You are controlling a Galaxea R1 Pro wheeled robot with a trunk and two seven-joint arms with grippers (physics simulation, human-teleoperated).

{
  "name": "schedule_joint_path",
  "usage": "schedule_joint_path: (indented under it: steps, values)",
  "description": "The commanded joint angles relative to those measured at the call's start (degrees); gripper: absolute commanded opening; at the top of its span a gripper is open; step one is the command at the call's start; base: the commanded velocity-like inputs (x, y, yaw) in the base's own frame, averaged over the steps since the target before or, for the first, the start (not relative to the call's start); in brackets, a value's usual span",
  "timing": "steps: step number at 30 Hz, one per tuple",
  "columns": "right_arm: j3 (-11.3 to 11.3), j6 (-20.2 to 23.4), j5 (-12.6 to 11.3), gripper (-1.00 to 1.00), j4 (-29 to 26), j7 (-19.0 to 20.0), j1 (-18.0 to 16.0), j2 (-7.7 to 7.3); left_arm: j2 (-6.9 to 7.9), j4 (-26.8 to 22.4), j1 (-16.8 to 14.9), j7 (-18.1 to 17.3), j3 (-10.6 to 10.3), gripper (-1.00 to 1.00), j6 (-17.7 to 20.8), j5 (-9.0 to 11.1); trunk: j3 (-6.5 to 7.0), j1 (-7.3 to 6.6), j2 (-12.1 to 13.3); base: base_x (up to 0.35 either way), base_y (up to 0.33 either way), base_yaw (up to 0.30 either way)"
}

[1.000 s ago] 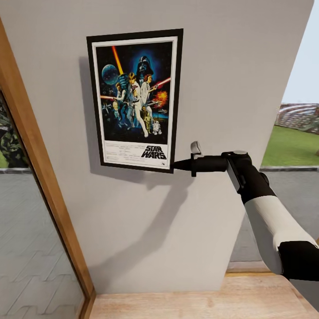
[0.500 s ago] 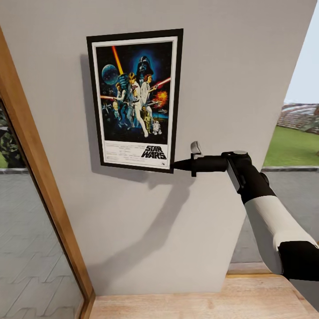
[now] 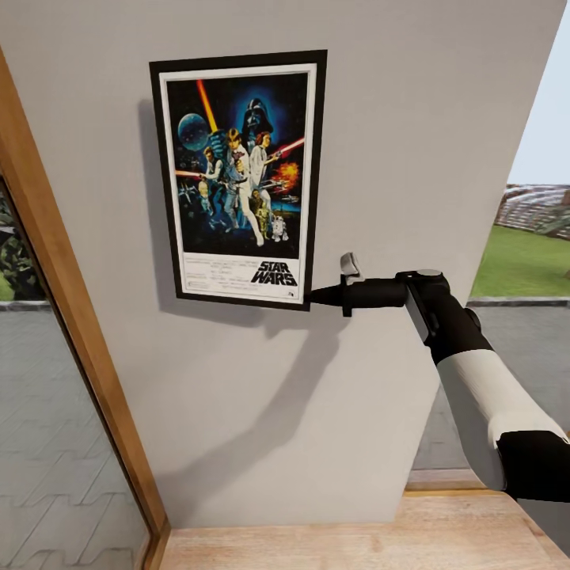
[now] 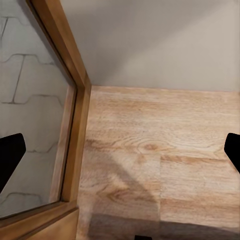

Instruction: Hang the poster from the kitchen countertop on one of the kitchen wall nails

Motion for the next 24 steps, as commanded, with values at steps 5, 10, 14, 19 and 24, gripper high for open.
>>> schedule_joint_path:
  steps: [5, 10, 14, 19, 24]
  values:
    - [0.06, 0.76, -0.12, -1.0, -0.02, 0.38, -0.03, -0.06, -0.03, -0.12, -0.01, -0.38, 0.17, 1.0, 0.26, -0.12, -0.04, 0.03, -0.06, 0.0, 0.0, 0.0]
    - [0.02, 0.78, -0.12, -1.0, -0.02, 0.41, -0.03, -0.1, -0.03, -0.12, -0.03, -0.38, 0.17, 1.0, 0.26, -0.12, -0.04, 0.03, -0.06, 0.0, 0.0, 0.0]
    - [0.07, 0.82, -0.12, -1.0, -0.02, 0.37, -0.03, -0.04, -0.03, -0.12, -0.02, -0.38, 0.2, 1.0, 0.26, -0.12, -0.04, 0.03, -0.06, 0.0, 0.0, 0.0]
    - [0.07, 0.84, -0.12, -1.0, -0.02, 0.37, -0.03, -0.03, -0.03, -0.12, 0.0, -0.38, 0.18, 1.0, 0.26, -0.12, -0.04, 0.03, -0.06, 0.0, 0.0, 0.0]
    - [0.04, 0.85, -0.12, -1.0, -0.02, 0.37, -0.03, -0.03, -0.03, -0.12, -0.01, -0.38, 0.22, 1.0, 0.26, -0.13, -0.04, 0.03, -0.06, 0.0, 0.0, 0.0]
